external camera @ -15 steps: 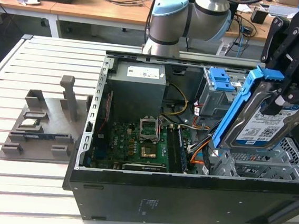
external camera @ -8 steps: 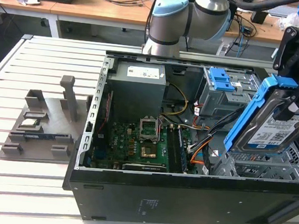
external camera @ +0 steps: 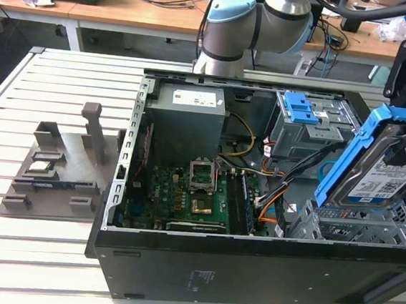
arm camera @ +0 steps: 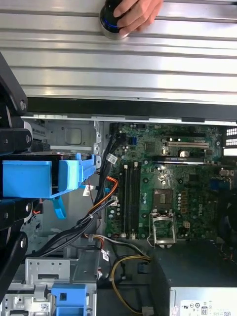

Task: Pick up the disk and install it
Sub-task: 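Pick up the disk, then insert the disk into the insertion slot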

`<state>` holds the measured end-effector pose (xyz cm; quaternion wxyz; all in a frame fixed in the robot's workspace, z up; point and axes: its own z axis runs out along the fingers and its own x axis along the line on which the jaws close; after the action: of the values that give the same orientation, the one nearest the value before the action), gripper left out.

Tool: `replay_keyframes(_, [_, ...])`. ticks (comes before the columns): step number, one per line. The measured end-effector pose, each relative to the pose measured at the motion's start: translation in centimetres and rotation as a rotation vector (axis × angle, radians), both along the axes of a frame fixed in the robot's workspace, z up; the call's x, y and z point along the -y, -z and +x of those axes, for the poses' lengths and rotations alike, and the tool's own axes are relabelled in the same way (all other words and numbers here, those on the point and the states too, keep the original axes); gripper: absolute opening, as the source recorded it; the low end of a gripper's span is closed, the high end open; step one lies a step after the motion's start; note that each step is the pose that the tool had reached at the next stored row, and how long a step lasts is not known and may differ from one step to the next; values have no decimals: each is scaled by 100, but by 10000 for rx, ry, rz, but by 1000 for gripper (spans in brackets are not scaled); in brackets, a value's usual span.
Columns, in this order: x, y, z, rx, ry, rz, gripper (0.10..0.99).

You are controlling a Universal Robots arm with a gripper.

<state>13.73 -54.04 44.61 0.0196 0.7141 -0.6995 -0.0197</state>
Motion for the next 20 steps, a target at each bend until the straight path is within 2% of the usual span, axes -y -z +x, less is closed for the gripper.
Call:
replay_keyframes(8, [0,0,34,0,44,-2,365])
replay_keyframes(9, [0,6,34,-1,561,-17,365])
replay_keyframes(12, [0,8,35,0,563,-15,365])
replay_keyframes(15, [7,68,35,-2,489,-17,365])
replay_keyframes(20, [28,96,25,-2,435,-18,365])
